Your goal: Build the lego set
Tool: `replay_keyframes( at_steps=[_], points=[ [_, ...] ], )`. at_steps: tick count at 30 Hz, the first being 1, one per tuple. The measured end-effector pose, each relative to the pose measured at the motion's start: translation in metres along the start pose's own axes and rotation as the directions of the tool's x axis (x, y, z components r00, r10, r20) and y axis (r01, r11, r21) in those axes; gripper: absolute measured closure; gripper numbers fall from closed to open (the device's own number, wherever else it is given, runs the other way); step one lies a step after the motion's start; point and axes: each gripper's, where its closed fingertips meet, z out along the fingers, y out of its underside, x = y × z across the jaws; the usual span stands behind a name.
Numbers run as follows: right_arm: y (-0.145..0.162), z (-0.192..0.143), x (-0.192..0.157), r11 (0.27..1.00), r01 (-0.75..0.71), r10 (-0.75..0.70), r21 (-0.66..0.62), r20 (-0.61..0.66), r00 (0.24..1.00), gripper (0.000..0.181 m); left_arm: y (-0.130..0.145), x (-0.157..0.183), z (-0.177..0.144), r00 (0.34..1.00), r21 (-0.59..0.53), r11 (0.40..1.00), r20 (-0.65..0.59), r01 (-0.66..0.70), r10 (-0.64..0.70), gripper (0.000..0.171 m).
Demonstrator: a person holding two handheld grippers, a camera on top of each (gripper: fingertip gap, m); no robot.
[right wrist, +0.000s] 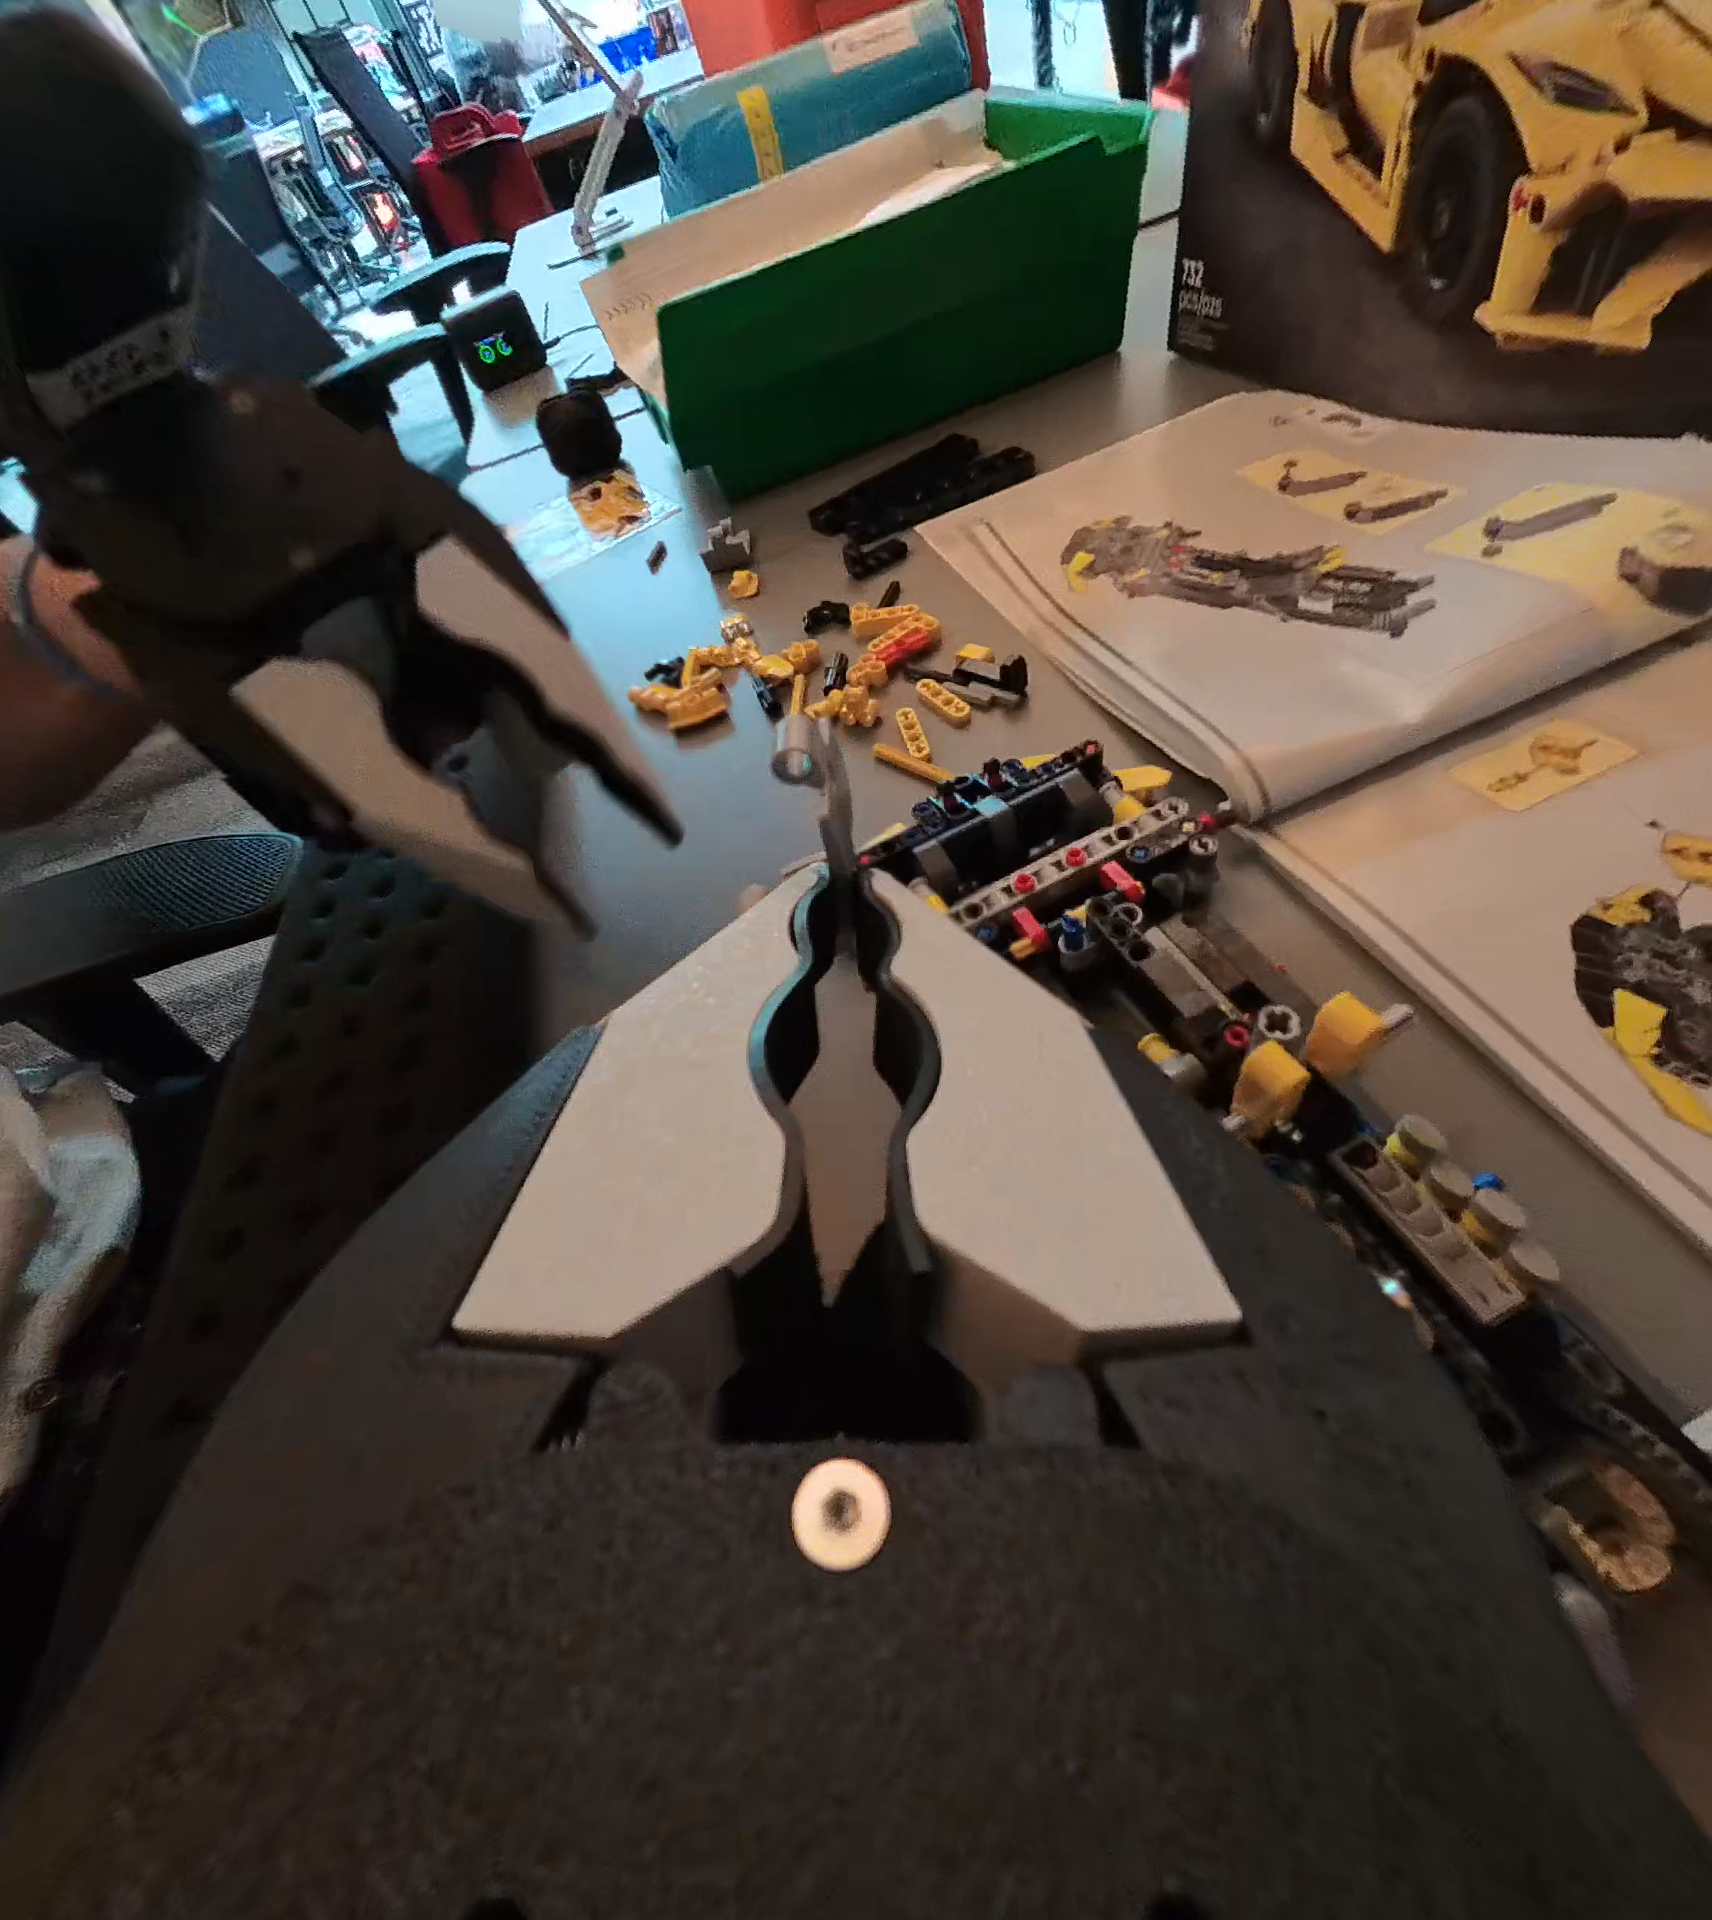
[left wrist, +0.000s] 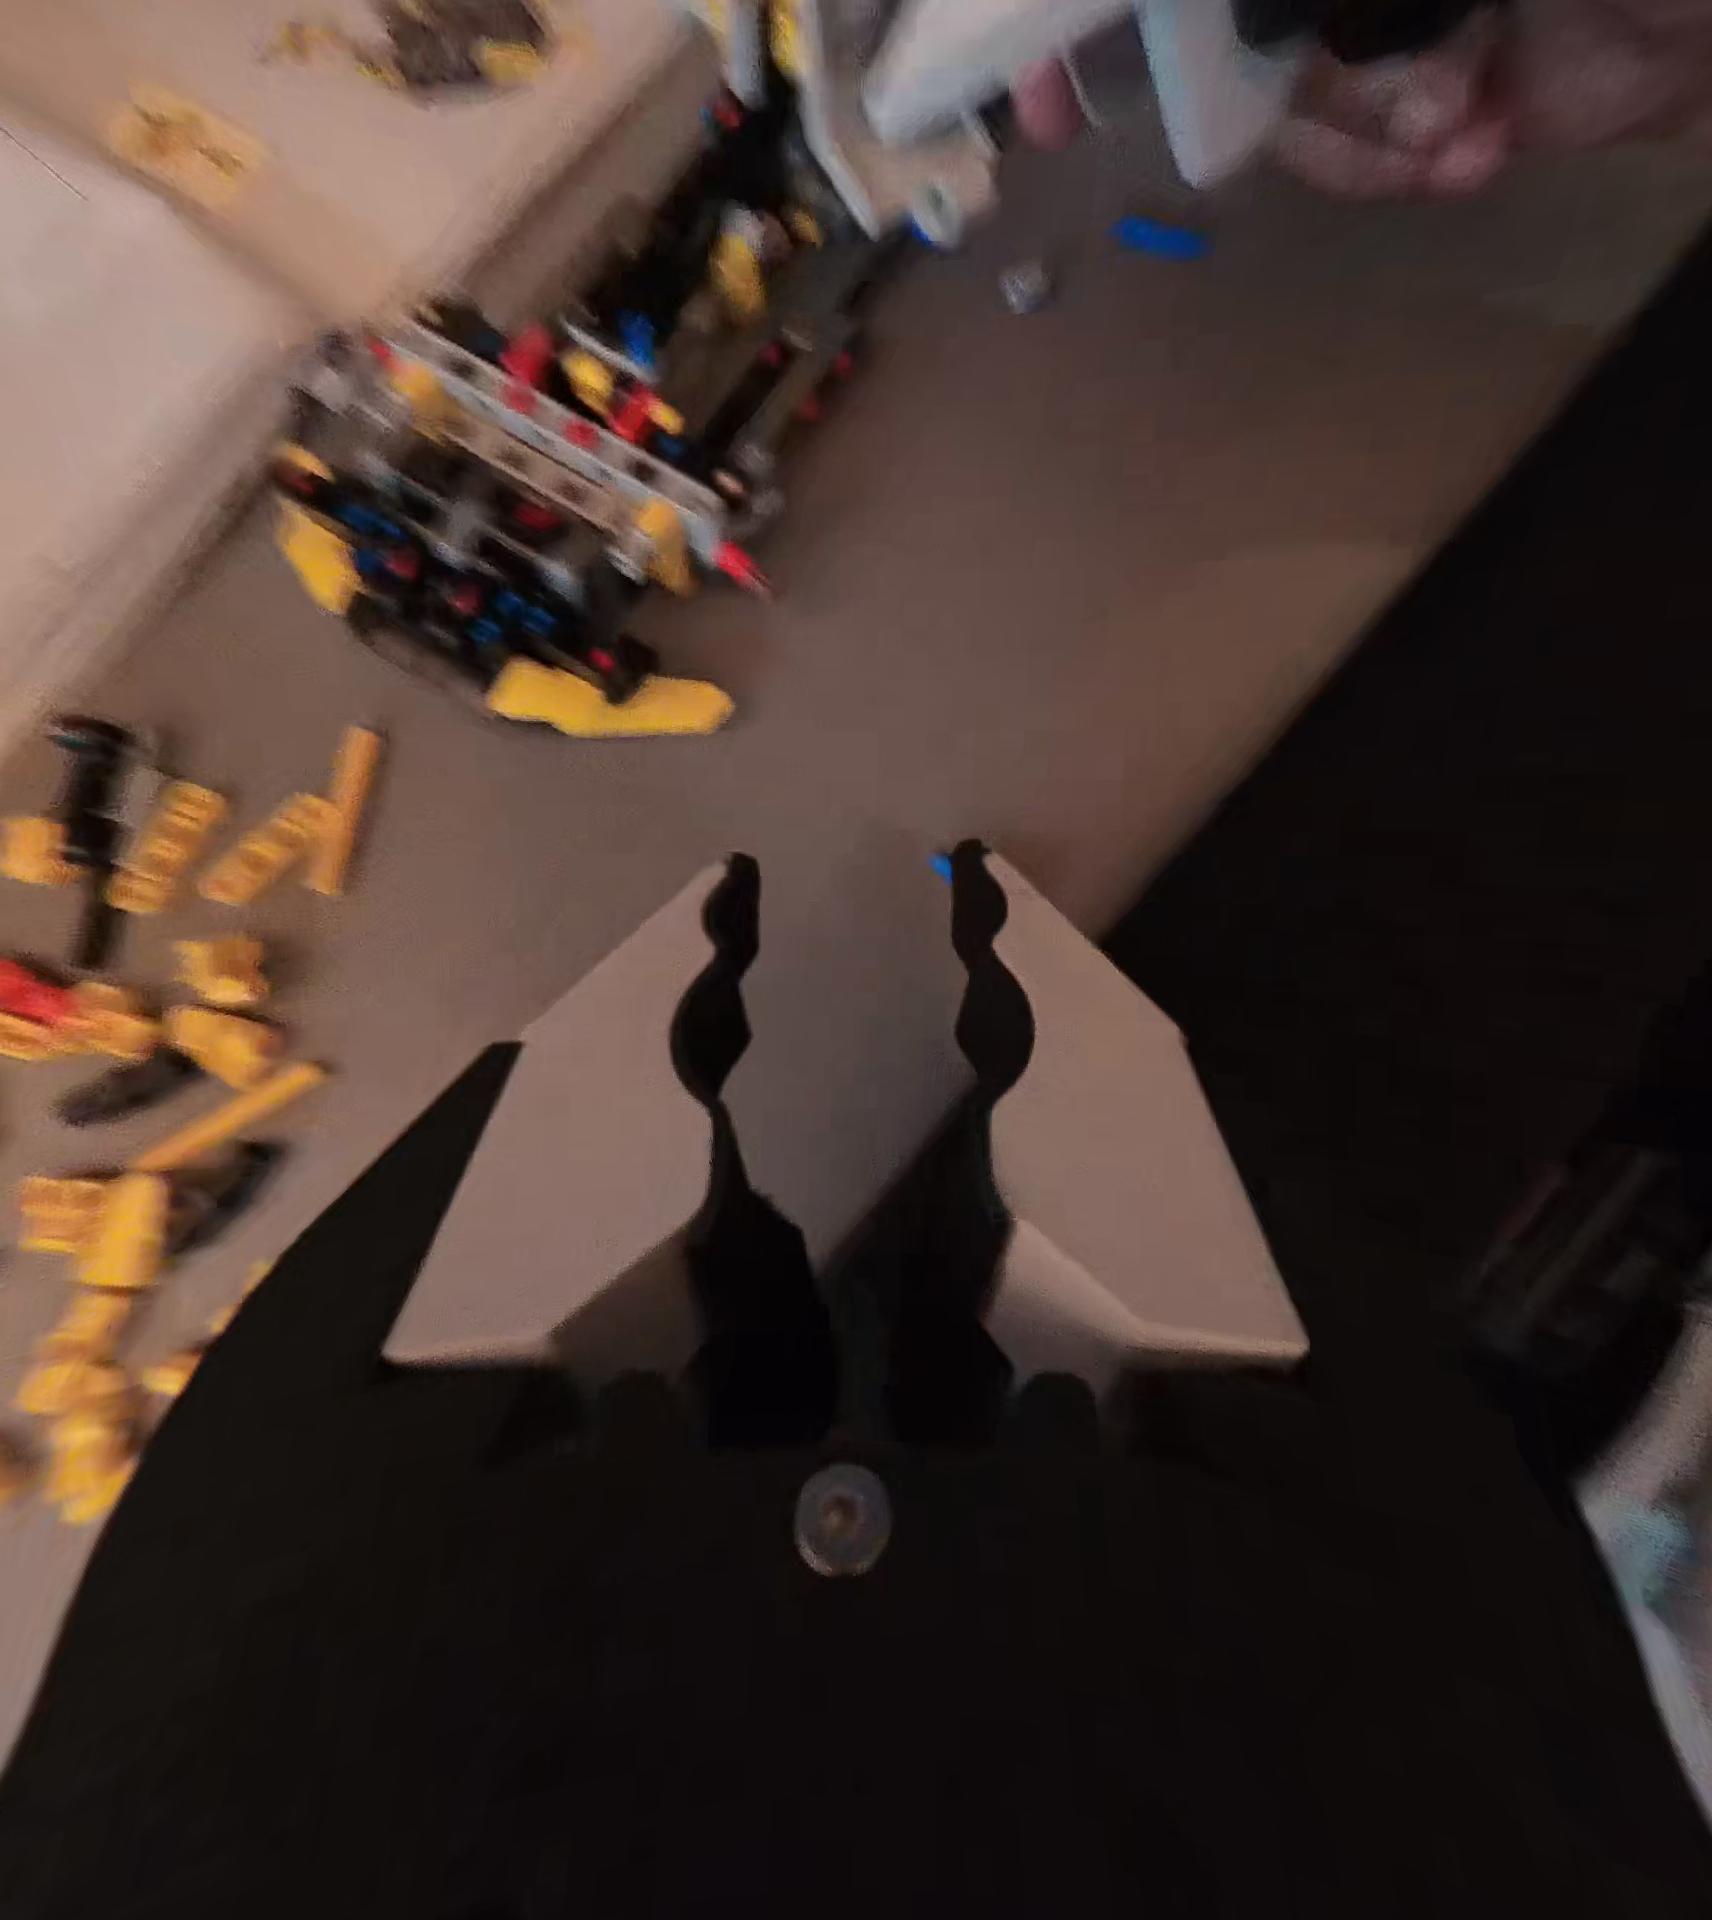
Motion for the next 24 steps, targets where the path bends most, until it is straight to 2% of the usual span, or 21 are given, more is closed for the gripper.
replay_keyframes(
  at_steps=[2, 7, 10, 13, 17, 24],
  points=[
    [-0.002, 0.001, -0.004, 1.0, 0.004, -0.005, 0.006, 0.017, 1.0, 0.18, 0.013, 0.014, 0.006, 0.997, -0.086, 0.995, -0.044, 0.052, -0.056, 0.132],
    [-0.003, 0.001, -0.011, 1.0, -0.007, 0.006, 0.017, 0.045, 0.999, 0.18, 0.02, 0.036, 0.019, 0.973, -0.168, 0.977, -0.164, 0.133, -0.16, 0.135],
    [-0.004, 0.001, -0.012, 1.0, -0.007, 0.006, 0.02, 0.048, 0.999, 0.181, 0.024, 0.024, 0.023, 0.99, -0.191, 0.978, -0.097, 0.083, -0.102, 0.152],
    [-0.004, 0.002, -0.014, 1.0, -0.007, 0.006, 0.021, 0.057, 0.998, 0.18, 0.028, 0.014, 0.02, 0.998, -0.214, 0.976, -0.055, 0.025, -0.037, 0.146],
    [-0.002, 0.004, -0.016, 1.0, -0.005, 0.004, 0.013, 0.065, 0.998, 0.18, 0.033, 0.012, 0.015, 0.994, -0.206, 0.975, -0.082, -0.088, 0.072, 0.148],
    [0.002, 0.007, -0.017, 1.0, -0.01, 0.01, -0.007, 0.077, 0.997, 0.18, 0.029, -0.002, 0.021, 0.974, -0.118, 0.973, -0.138, -0.197, 0.18, 0.167]
  ],
)
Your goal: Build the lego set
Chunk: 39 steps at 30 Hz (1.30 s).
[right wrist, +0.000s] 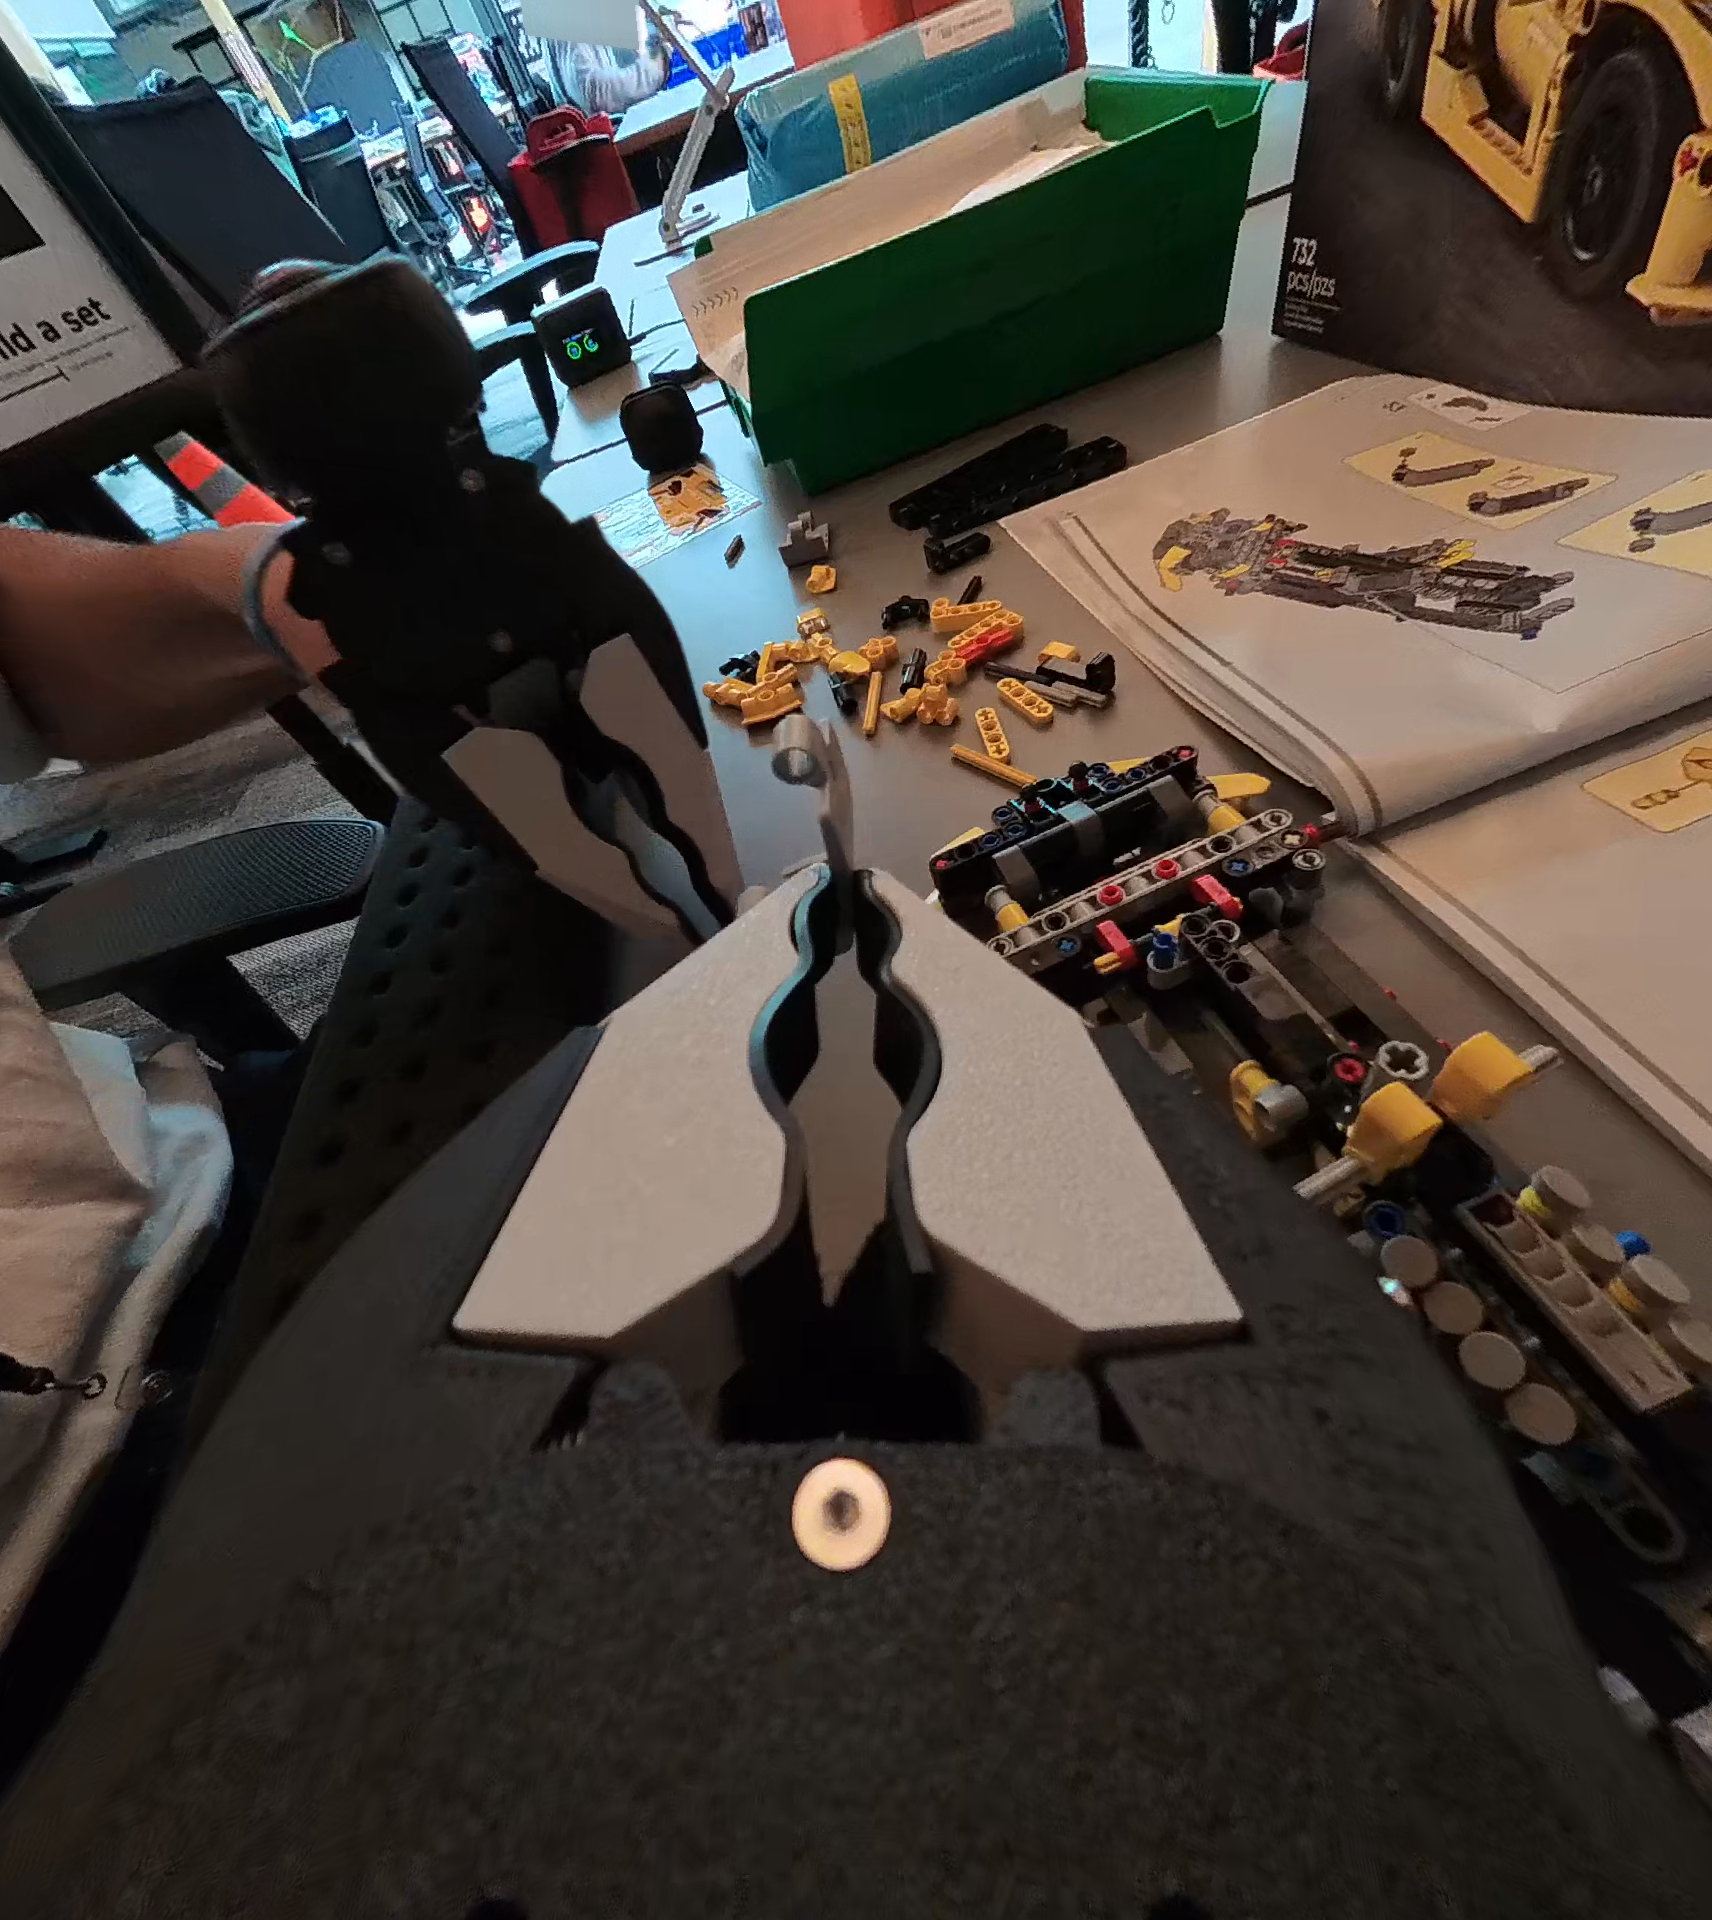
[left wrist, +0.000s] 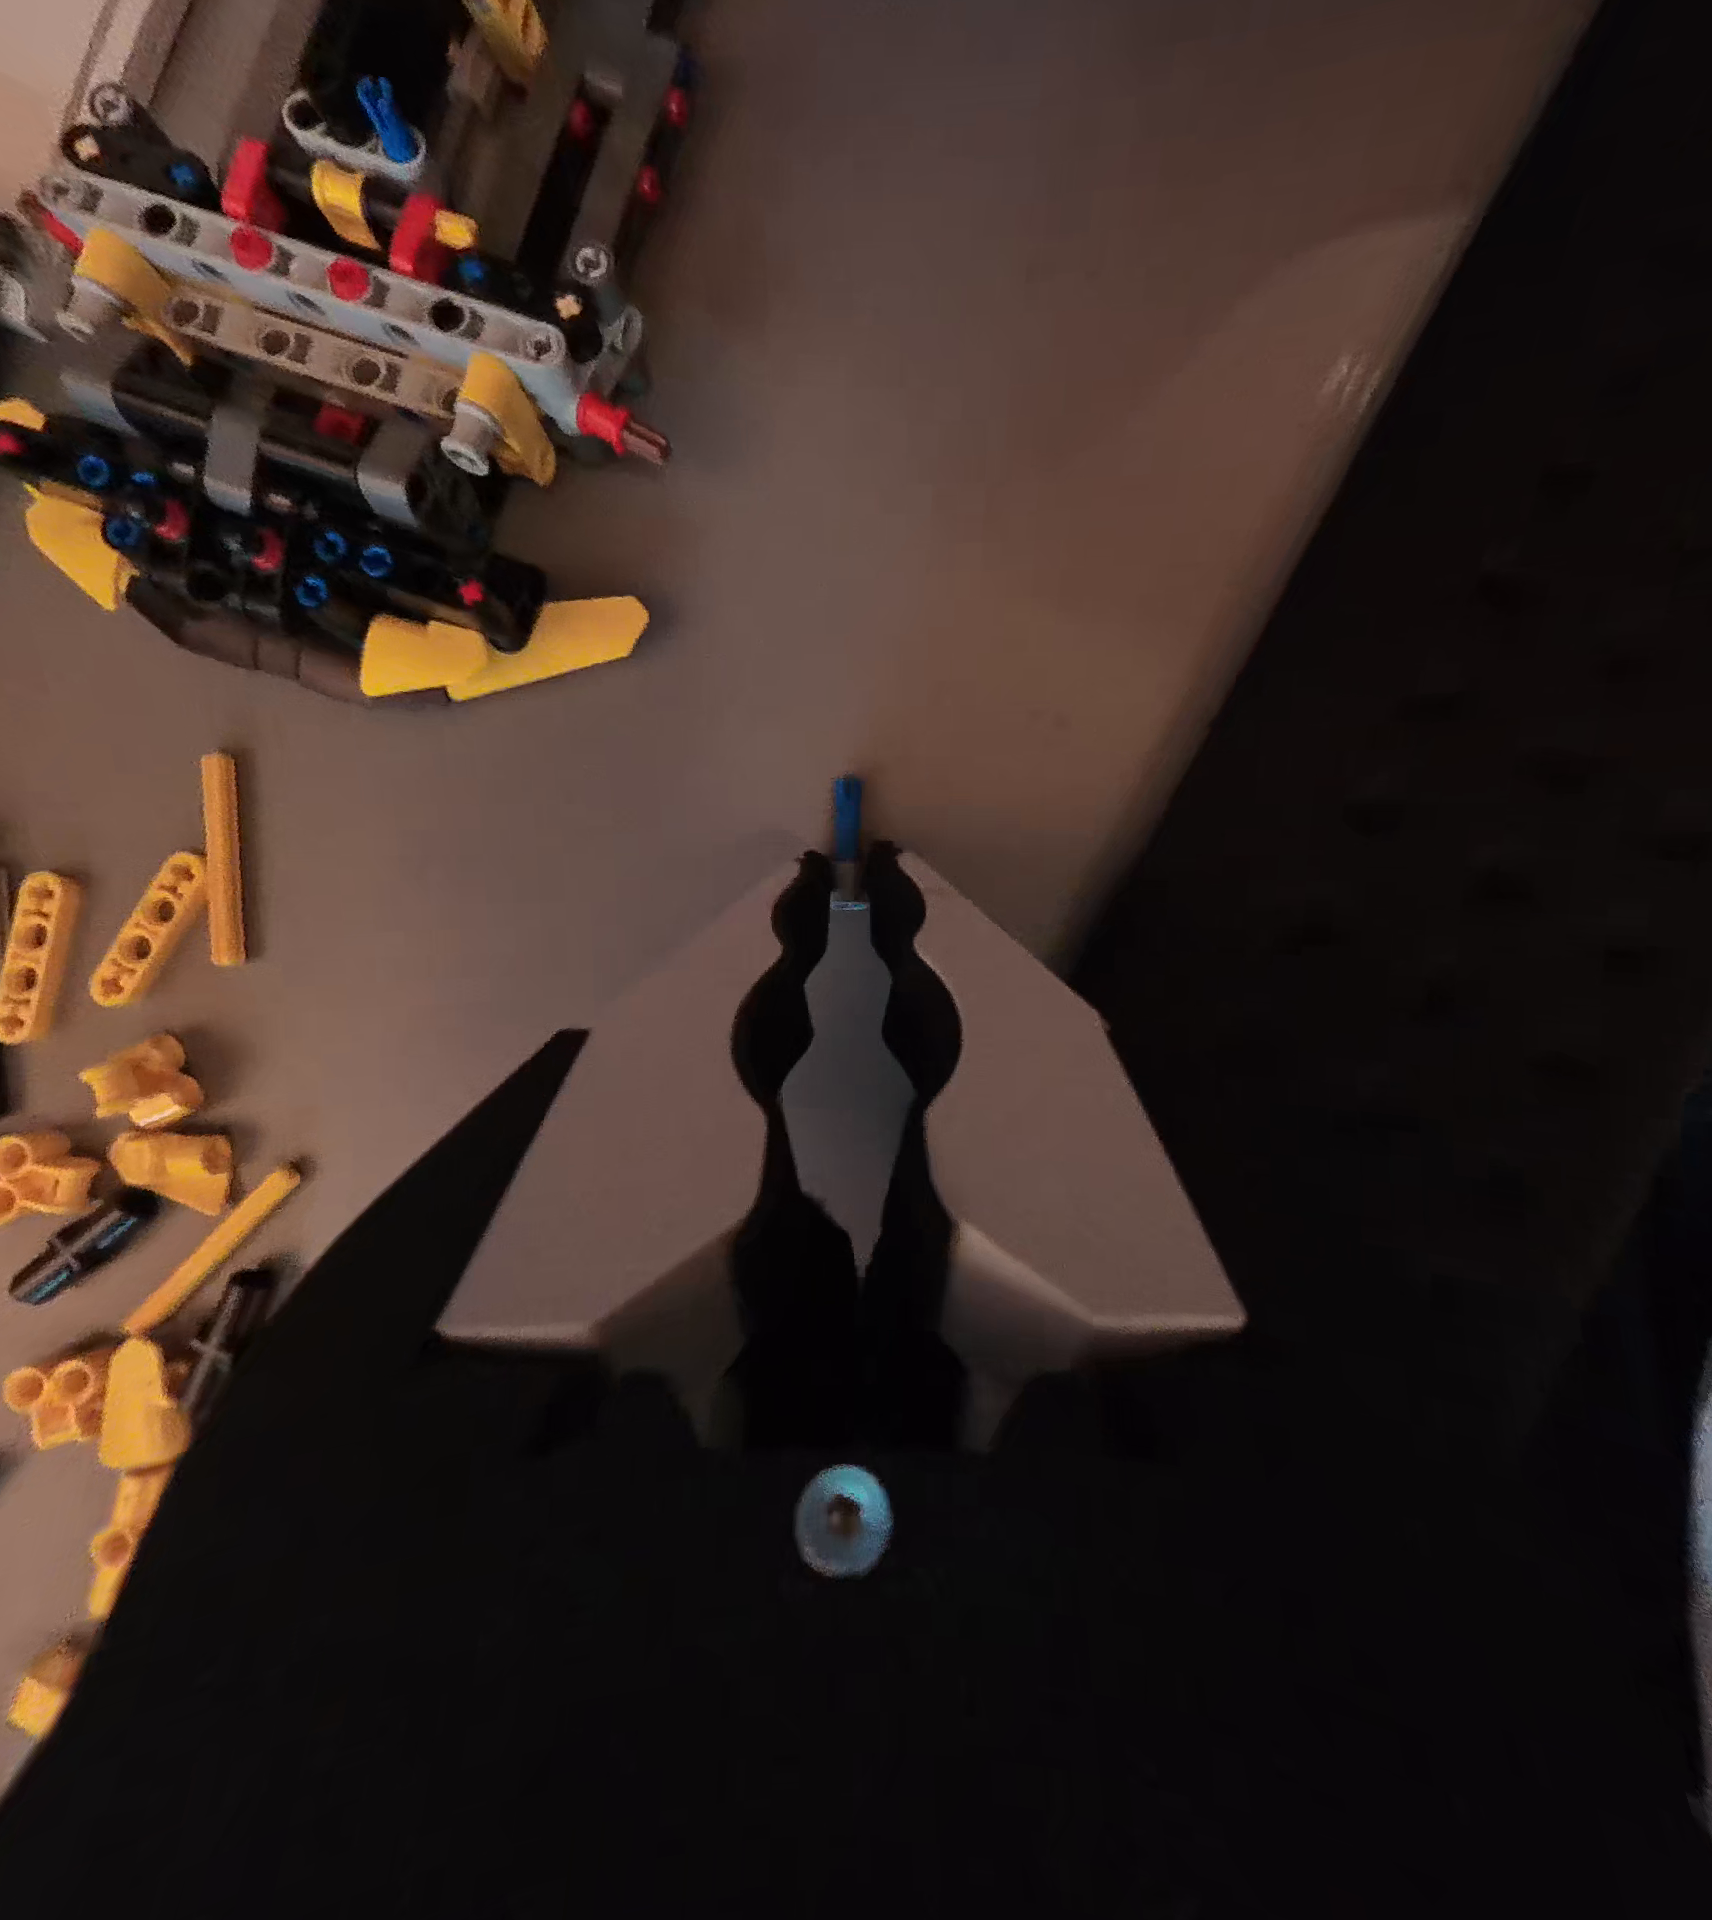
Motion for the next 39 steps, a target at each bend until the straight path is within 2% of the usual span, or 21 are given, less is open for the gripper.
replay_keyframes(
  at_steps=[5, 7, 9, 11, 13, 15, 19, 22, 25, 30, 31, 34, 36, 39],
  points=[
    [0.001, 0.001, -0.003, 1.0, -0.012, 0.012, -0.002, 0.028, 1.0, 0.18, -0.001, -0.004, -0.003, 0.991, 0.074, 0.989, -0.015, -0.132, 0.133, 0.167],
    [0.007, 0.006, -0.013, 1.0, 0.005, -0.003, -0.03, 0.078, 0.997, 0.18, -0.018, -0.002, -0.013, 0.974, 0.198, 0.954, 0.029, -0.226, 0.224, 0.167],
    [0.02, 0.014, -0.029, 0.995, 0.03, -0.015, -0.098, 0.157, 0.988, 0.18, -0.03, 0.0, -0.021, 0.954, 0.274, 0.914, 0.084, -0.299, 0.287, 0.167],
    [0.04, 0.02, -0.029, 0.975, 0.072, -0.043, -0.211, 0.138, 0.99, 0.179, -0.028, -0.002, -0.022, 0.936, 0.268, 0.897, 0.128, -0.352, 0.329, 0.167],
    [0.058, 0.023, -0.025, 0.944, 0.093, -0.059, -0.316, 0.115, 0.992, 0.179, -0.02, -0.003, -0.02, 0.932, 0.234, 0.902, 0.115, -0.362, 0.344, 0.166],
    [0.072, 0.025, -0.021, 0.909, 0.115, -0.082, -0.4, 0.099, 0.992, 0.179, -0.022, -0.002, -0.023, 0.943, 0.267, 0.905, 0.099, -0.332, 0.317, 0.167],
    [0.086, 0.025, -0.013, 0.886, 0.135, -0.115, -0.443, 0.071, 0.991, 0.178, -0.029, -0.001, -0.029, 0.95, 0.346, 0.885, 0.094, -0.313, 0.299, 0.167],
    [0.087, 0.021, -0.01, 0.886, 0.158, -0.148, -0.436, 0.057, 0.987, 0.177, -0.029, -0.004, -0.026, 0.955, 0.345, 0.891, 0.085, -0.295, 0.283, 0.167],
    [0.087, 0.015, -0.005, 0.876, 0.157, -0.163, -0.456, 0.026, 0.986, 0.162, -0.03, -0.002, -0.025, 0.948, 0.331, 0.889, 0.092, -0.317, 0.304, 0.167],
    [0.072, -0.018, -0.006, 0.88, 0.14, -0.177, -0.454, -0.04, 0.983, 0.137, -0.038, 0.01, -0.032, 0.898, 0.29, 0.85, 0.165, -0.439, 0.407, 0.167],
    [0.063, -0.023, -0.009, 0.892, 0.15, -0.191, -0.425, -0.055, 0.98, 0.138, -0.039, 0.015, -0.033, 0.892, 0.288, 0.844, 0.153, -0.453, 0.426, 0.167],
    [0.035, -0.016, -0.049, 0.919, 0.259, -0.27, -0.299, 0.004, 0.963, 0.143, -0.046, 0.036, -0.036, 0.909, 0.327, 0.856, 0.022, -0.399, 0.416, 0.167],
    [0.034, -0.006, -0.066, 0.884, 0.356, -0.375, -0.304, -0.005, 0.927, 0.148, -0.052, 0.046, -0.041, 0.909, 0.347, 0.865, -0.072, -0.363, 0.411, 0.167],
    [0.026, 0.006, -0.09, 0.863, 0.447, -0.456, -0.237, 0.018, 0.89, 0.156, -0.059, 0.057, -0.052, 0.885, 0.376, 0.855, -0.158, -0.357, 0.439, 0.168]
  ],
)
